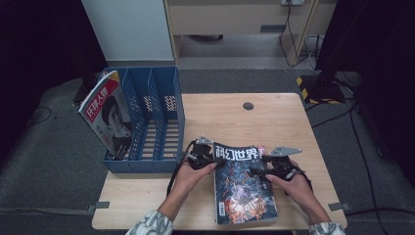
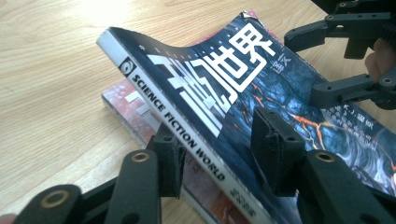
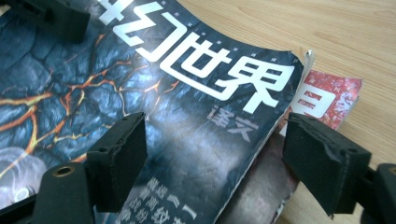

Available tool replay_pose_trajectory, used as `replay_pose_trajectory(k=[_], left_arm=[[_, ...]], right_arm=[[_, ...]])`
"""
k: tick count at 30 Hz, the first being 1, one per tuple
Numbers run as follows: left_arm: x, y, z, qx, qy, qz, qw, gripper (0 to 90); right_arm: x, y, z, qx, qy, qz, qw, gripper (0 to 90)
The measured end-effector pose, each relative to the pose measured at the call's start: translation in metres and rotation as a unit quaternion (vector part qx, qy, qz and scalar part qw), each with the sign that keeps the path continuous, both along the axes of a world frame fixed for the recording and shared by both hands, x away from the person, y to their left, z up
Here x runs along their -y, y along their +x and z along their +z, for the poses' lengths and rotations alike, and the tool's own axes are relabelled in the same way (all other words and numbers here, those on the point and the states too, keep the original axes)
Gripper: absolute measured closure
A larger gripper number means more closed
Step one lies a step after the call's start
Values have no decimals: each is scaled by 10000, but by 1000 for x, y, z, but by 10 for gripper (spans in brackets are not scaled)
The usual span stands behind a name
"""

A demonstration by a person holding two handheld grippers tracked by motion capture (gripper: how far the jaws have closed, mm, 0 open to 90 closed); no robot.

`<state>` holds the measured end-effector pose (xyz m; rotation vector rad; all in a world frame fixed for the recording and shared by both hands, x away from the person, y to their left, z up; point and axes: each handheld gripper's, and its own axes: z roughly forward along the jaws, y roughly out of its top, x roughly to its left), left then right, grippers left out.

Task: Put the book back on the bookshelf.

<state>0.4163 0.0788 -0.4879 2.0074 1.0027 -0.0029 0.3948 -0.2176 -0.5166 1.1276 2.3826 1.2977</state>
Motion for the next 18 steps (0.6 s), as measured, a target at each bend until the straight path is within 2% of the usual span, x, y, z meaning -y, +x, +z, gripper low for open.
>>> replay_pose_trajectory(k=[2,3,6,10,13,16,18], left_arm=[[2,3,1,-152,-176,22,9997,497],[3,5,2,-217,-185,13,9996,484],[10,10,8,-264,-61,-12,9996,430],[19,16,13,-291,149,-6,9995,419],[24,21,14,-379,116,38,9992,428],[29,27,13,-449,170,83,9988,437],[30,30,12,-521,52,93,9986,444]], right_arm=[[-1,2,0,8,8,21,10000,214],[-2,2,-1,15,15,44,10000,230],[-3,3,0,47,-49,99,9999,229],[-4,1,-1,128,-139,89,9998,251],[-4,0,-1,164,-190,76,9997,270],[-4,0,-1,192,-199,56,9996,282],[-3,1,-1,197,-194,59,9996,300]])
